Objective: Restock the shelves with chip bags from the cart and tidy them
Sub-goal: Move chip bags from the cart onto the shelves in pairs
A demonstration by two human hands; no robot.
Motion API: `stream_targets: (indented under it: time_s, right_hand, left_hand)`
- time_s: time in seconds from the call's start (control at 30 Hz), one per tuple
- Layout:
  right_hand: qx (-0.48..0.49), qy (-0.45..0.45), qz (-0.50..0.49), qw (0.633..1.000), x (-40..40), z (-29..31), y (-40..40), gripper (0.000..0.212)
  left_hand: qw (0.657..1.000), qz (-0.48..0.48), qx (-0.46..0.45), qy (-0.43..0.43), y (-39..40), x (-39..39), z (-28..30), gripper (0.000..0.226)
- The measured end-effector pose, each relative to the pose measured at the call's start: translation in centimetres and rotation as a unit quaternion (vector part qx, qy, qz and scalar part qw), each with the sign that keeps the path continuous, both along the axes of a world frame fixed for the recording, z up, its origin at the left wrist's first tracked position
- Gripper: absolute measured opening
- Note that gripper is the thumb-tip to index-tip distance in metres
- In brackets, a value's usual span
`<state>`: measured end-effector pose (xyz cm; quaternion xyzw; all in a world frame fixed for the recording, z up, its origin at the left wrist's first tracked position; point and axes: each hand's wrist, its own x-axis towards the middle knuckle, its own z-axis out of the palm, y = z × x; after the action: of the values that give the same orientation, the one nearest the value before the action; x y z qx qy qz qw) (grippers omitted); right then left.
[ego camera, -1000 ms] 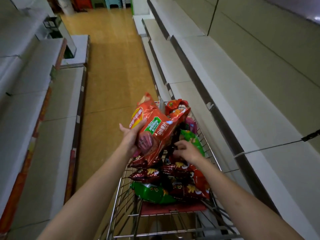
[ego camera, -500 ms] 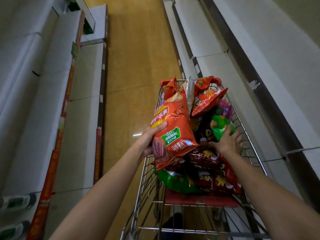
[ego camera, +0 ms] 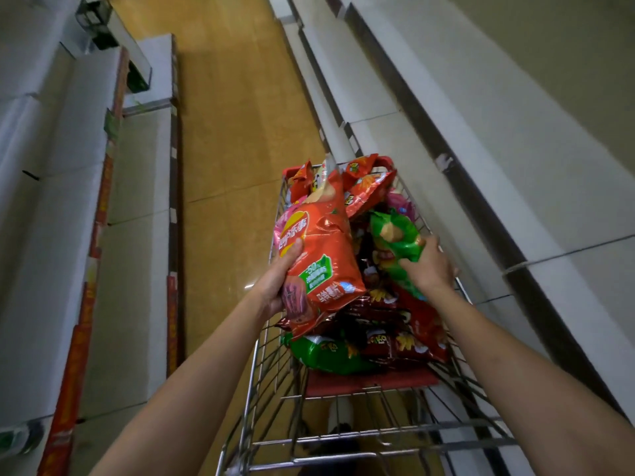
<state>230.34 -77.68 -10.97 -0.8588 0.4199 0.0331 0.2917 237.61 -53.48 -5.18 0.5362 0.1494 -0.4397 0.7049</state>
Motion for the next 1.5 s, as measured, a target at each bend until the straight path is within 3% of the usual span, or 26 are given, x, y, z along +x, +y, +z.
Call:
stream_targets:
  time_s: [0.1, 0.23, 0.37, 0.5, 0.57, 0.8, 0.87, 1.0, 1.1, 1.13, 1.27, 1.5]
  right_hand:
    - [0.174, -0.122, -0.068, 0.975, -1.9, 2.3, -1.1, 0.049]
    - [0.430, -0.211, -0.100, 0.872, -5.3, 5.6, -1.6, 0.035]
    - [0.496, -0.215, -0.051, 0.840, -9.1, 9.1, -1.1, 0.021]
    - [0.512, -0.219, -0.038, 0.830, -13.1, 11.4, -0.3, 0.014]
    - [0.530, -0.223, -0.014, 0.818, -14.9, 12.3, 0.3, 0.022]
    - [0.433, -0.233, 0.041, 0.870, -20.3, 14.9, 2.9, 0.101]
    - [0.401, -0.249, 0.027, 0.881, -21.8, 15.9, 3.3, 0.125]
    - [0.383, -0.286, -0.001, 0.879, -24.5, 18.0, 3.7, 0.087]
    - [0.361, -0.316, -0.012, 0.877, -25.6, 19.5, 3.9, 0.076]
    - [0.359, -0.325, -0.012, 0.875, -25.8, 20.0, 3.9, 0.073]
    - [0.345, -0.352, -0.006, 0.870, -26.8, 21.9, 4.2, 0.066]
    - [0.303, -0.366, -0.031, 0.880, -27.6, 24.1, 4.9, 0.074]
  left_hand:
    - [1.000, 0.002, -0.021, -0.001, -0.6, -1.1, 0.9, 0.112]
    - [0.999, -0.005, -0.044, -0.029, -1.9, -3.3, 3.0, 0.114]
    - [0.996, -0.017, -0.065, -0.056, -3.3, -6.1, 5.0, 0.115]
    - [0.992, -0.033, -0.087, -0.086, -3.3, -9.6, 6.7, 0.114]
    - [0.989, -0.046, -0.087, -0.110, -3.1, -11.4, 7.6, 0.121]
    - [0.982, -0.082, -0.060, -0.161, -2.3, -16.4, 9.7, 0.140]
    - [0.980, -0.080, -0.060, -0.173, -1.7, -18.0, 10.5, 0.135]
    - [0.978, -0.073, -0.063, -0.183, -0.8, -20.5, 12.7, 0.092]
    - [0.975, -0.079, -0.061, -0.197, -0.2, -21.6, 14.4, 0.060]
    - [0.974, -0.080, -0.062, -0.202, 0.0, -21.8, 15.0, 0.057]
    - [0.963, -0.086, -0.071, -0.245, 0.4, -22.2, 16.4, 0.086]
    - [0.948, -0.151, -0.077, -0.268, 0.0, -21.5, 19.0, 0.055]
